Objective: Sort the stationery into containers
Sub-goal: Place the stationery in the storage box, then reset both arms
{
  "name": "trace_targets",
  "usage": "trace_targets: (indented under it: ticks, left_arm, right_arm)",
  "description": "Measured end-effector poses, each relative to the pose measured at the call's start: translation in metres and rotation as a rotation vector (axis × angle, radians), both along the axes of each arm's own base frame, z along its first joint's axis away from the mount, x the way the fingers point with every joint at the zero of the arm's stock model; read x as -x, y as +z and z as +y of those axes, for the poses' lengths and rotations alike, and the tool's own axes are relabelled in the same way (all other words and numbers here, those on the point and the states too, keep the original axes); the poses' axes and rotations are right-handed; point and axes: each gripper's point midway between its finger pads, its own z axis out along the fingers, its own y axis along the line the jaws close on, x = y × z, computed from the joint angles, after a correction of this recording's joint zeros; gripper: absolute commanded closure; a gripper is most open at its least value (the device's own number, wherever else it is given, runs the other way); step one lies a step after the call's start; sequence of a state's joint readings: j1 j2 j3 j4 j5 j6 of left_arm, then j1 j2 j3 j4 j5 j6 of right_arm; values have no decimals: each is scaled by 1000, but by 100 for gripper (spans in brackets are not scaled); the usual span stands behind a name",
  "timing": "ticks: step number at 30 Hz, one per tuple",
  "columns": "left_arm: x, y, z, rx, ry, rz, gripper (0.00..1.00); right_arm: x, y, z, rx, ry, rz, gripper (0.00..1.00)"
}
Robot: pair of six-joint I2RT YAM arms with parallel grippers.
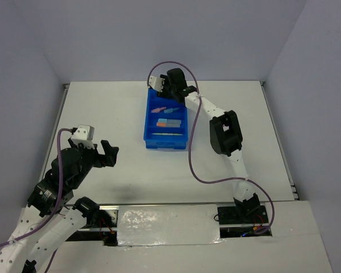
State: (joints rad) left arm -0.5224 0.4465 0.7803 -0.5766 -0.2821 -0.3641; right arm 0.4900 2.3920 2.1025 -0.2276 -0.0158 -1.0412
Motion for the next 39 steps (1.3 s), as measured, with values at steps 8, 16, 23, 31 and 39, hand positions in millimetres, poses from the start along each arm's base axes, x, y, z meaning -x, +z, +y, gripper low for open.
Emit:
trace_targets:
  ticks: [8, 16, 23, 31, 39]
  left_arm:
    - [1, 1, 1, 3, 1, -5, 1]
    - [-3, -1, 9, -12, 54, -2, 1]
    - [-29, -26, 75, -91, 418, 127, 1]
    - [-18, -5, 123, -99, 674, 90, 1]
    - [12, 31, 134, -50, 708, -10, 1]
  right_arm:
    - [-1, 1, 1, -15, -2, -2, 26]
    - [14, 24, 5, -179, -61, 54, 0]
    - [118, 191, -63, -699, -375, 5, 0]
    - [316, 315, -189, -1281, -517, -155, 0]
    - [395, 228, -229, -1282, -642, -10, 0]
